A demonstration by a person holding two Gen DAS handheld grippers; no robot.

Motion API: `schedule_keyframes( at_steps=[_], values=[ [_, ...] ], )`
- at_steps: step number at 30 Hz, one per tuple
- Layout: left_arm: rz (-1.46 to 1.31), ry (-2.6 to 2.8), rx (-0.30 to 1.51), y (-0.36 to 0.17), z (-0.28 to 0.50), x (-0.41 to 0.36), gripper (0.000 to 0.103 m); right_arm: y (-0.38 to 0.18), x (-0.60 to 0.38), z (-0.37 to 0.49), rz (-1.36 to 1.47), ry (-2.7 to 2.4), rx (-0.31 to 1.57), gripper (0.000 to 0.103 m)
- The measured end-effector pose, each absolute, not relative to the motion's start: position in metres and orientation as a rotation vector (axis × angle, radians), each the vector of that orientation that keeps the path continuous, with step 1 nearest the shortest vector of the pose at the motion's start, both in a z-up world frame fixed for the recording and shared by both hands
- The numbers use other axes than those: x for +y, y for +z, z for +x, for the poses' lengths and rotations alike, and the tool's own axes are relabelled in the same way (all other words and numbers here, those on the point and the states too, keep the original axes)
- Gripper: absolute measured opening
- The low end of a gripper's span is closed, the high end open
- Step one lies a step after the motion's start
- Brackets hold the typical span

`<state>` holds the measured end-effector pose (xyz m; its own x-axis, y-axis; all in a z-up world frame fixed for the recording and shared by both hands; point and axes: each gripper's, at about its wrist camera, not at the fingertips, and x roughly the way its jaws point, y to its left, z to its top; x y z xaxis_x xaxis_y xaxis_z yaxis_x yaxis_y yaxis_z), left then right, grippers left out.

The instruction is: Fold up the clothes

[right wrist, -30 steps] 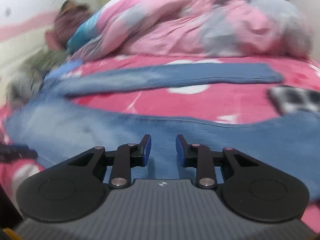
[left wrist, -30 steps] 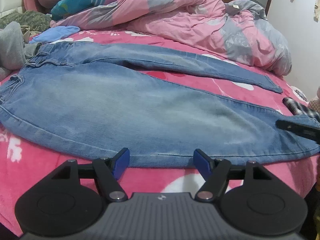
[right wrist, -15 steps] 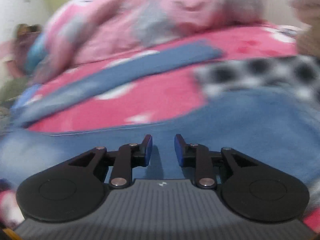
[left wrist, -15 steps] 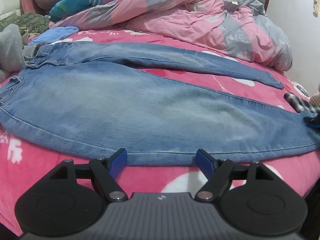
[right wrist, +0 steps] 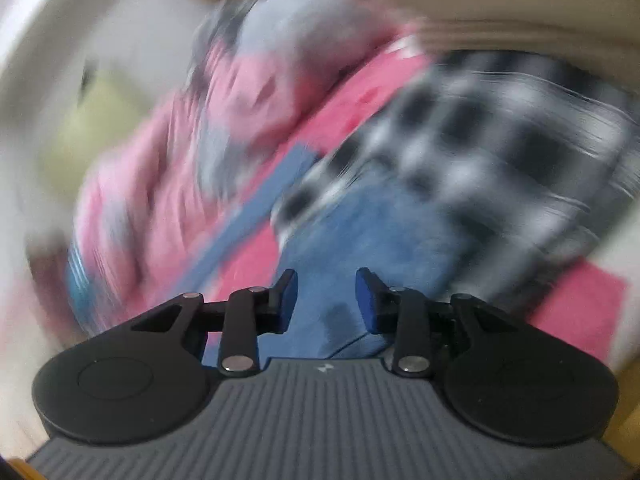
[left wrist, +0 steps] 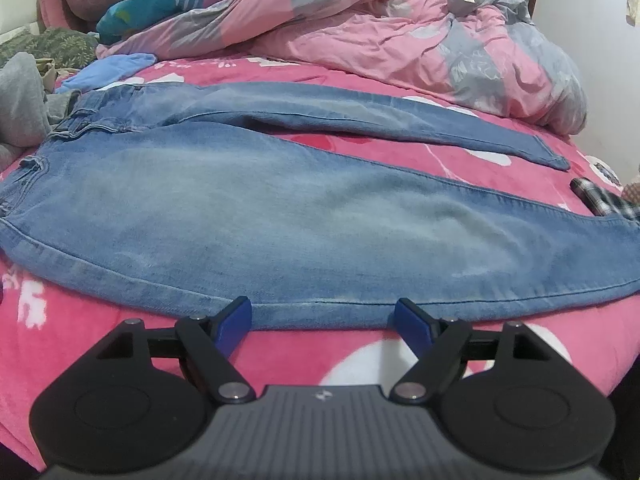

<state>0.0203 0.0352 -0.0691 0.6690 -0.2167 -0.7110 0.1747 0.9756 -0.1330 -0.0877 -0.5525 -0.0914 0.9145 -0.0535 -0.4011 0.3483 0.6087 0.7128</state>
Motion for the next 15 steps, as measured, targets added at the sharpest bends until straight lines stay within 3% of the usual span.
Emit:
schedule_keyframes(
  at_steps=[6,15],
  values=[
    [-0.055,-0.212,0.805,-0.07,0.02,0.033,0.082,-0.056,-0.522,-0.105,0.752,-0.219,0.329,0.034],
    [-0.094,-0.2,0.807,-0.069,0.018,0.038,0.082,-0.047,-0.387,-0.032,0.412,0.111,0.535,0.041]
  ],
)
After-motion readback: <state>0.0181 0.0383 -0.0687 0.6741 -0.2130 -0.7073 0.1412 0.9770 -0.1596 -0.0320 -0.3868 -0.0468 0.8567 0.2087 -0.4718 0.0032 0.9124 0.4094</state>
